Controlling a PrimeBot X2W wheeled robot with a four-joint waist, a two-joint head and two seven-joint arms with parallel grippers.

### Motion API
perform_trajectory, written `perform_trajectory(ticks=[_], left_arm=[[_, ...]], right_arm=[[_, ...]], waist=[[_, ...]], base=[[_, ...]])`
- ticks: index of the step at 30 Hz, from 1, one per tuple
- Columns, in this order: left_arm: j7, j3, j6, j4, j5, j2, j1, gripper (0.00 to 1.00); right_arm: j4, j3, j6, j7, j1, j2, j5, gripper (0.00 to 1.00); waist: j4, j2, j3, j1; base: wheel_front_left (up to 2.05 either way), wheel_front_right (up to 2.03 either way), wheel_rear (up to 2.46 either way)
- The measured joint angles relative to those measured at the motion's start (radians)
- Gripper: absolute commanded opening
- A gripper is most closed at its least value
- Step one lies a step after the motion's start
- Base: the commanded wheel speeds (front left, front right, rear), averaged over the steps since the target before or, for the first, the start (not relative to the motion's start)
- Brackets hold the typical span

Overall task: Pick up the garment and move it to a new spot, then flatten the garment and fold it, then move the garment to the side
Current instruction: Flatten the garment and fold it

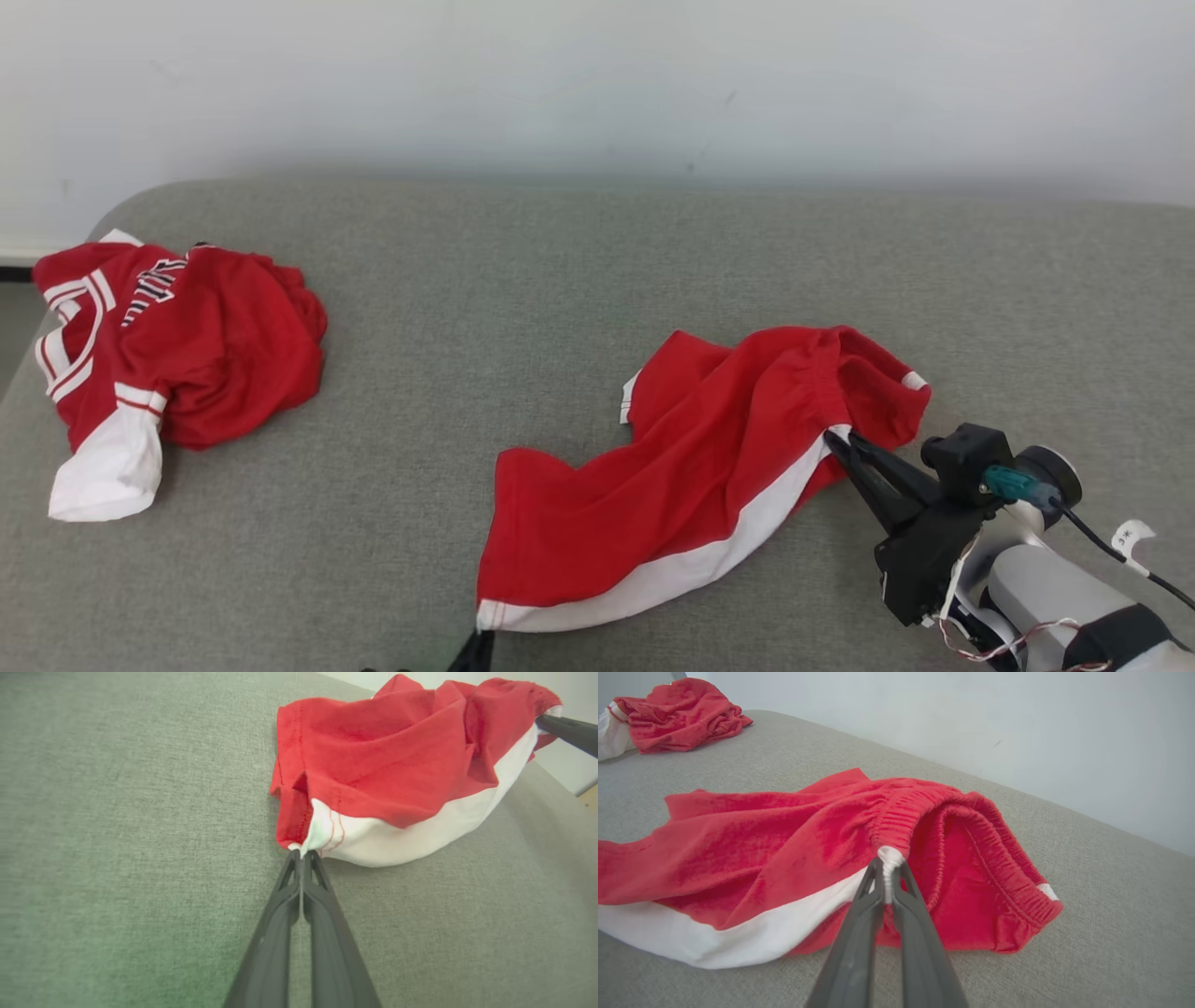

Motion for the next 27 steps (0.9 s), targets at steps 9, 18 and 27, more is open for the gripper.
perform_trajectory(ticks=[9, 18, 27], left_arm=[[0.0, 0.07, 0.014, -0.139, 0.045, 0.073, 0.001, 0.0], [0.109, 0.053, 0.004, -0.254, 0.086, 0.213, -0.274, 0.0], [0.271, -0.038, -0.002, -0.249, -0.061, 0.324, -0.882, 0.0]], right_arm=[[-0.136, -0.067, 0.0, 0.006, 0.053, -0.022, 0.018, 0.0], [-0.229, -0.148, 0.0, 0.075, -0.091, -0.011, 0.008, 0.0], [-0.15, -0.233, 0.0, 0.18, -0.538, 0.021, 0.082, 0.0]], waist=[[-0.055, 0.0, -0.025, 0.0], [-0.108, 0.0, 0.017, 0.0], [-0.138, 0.0001, 0.177, 0.0003]], base=[[0.0, 0.0, 0.0], [0.0, 0.0, 0.0], [0.0, 0.0, 0.0]])
